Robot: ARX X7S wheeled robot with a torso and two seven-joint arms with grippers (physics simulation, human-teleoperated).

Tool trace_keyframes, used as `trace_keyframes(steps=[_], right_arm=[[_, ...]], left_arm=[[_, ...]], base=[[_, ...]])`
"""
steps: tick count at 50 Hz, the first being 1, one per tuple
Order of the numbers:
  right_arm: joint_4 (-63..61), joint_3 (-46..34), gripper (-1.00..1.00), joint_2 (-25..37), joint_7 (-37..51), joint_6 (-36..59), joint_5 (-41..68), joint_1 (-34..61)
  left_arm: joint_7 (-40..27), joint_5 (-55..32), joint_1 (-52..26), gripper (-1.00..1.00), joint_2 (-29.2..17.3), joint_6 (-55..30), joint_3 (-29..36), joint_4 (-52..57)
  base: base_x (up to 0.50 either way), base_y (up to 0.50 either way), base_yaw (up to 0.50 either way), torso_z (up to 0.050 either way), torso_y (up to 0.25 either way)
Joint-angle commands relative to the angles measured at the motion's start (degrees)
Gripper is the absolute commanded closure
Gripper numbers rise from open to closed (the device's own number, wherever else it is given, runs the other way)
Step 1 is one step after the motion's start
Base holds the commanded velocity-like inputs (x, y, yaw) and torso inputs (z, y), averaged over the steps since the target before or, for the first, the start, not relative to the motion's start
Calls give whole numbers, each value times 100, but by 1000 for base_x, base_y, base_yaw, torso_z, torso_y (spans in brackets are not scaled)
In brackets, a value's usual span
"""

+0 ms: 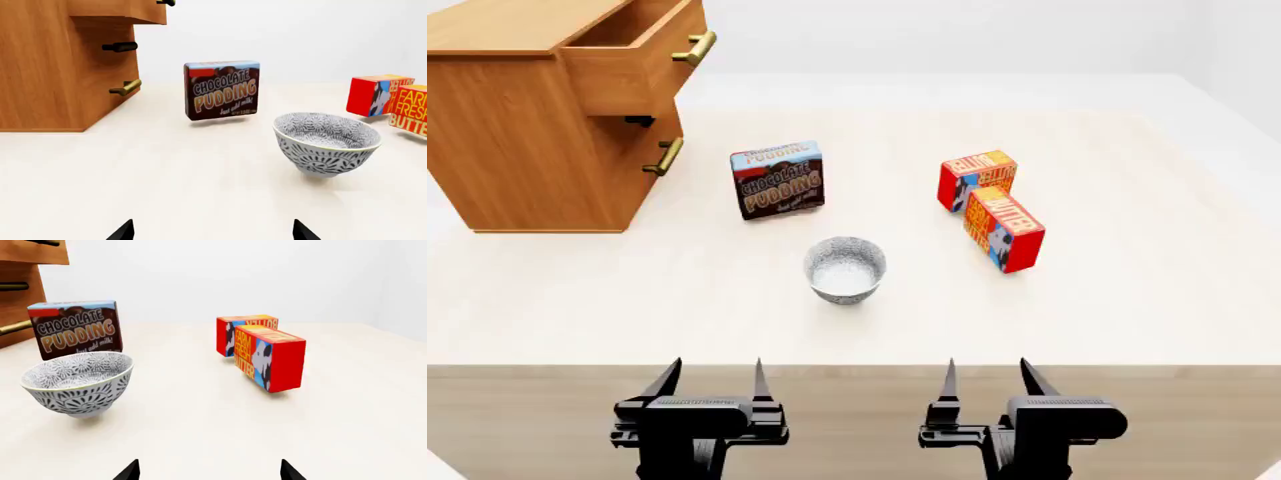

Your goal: Put the bowl in the top drawer of the cabinet.

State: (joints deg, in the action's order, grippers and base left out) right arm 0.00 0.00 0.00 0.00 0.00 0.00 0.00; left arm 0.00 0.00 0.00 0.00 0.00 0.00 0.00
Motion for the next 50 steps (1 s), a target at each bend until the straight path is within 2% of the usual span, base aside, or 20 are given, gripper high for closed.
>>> trace_keyframes(steps=[1, 8, 13, 19, 34, 38, 43, 50], right_arm=[[43, -108, -100, 92, 178, 47, 11, -5], [-75, -173, -100, 243, 423, 508, 64, -24], [-152, -288, -100, 311, 535, 530, -2, -50], [-252, -365, -100, 378, 592, 364, 27, -128], [-129, -363, -100, 486, 754, 318, 202, -67], [-136, -395, -100, 535, 858, 494, 126, 13], [-157, -339, -100, 563, 894, 1013, 234, 312], [-500, -209, -100, 669, 707, 2091, 717, 891]], left_arm=[[-146, -82, -24, -100, -85, -46, 85, -32], [-323, -340, -189, -100, -212, -246, 142, -236], [-314, -432, -213, -100, -292, -288, 234, -281], [-314, -490, -231, -100, -366, -334, 332, -302], [-315, -662, -591, -100, -515, -958, 500, -36], [-262, -692, -581, -100, -562, -699, 552, 79], [69, -1263, -894, -100, -687, -1439, 508, 410], [124, -1502, -1684, -100, -840, -2399, 566, 468]], base=[[0, 0, 0, 0, 0], [-17, 0, 0, 0, 0], [-452, 78, 0, 0, 0], [-191, 493, 0, 0, 0], [58, 499, 0, 0, 0], [169, 189, 0, 15, 0], [0, 0, 0, 50, 0], [0, 0, 0, 50, 0]])
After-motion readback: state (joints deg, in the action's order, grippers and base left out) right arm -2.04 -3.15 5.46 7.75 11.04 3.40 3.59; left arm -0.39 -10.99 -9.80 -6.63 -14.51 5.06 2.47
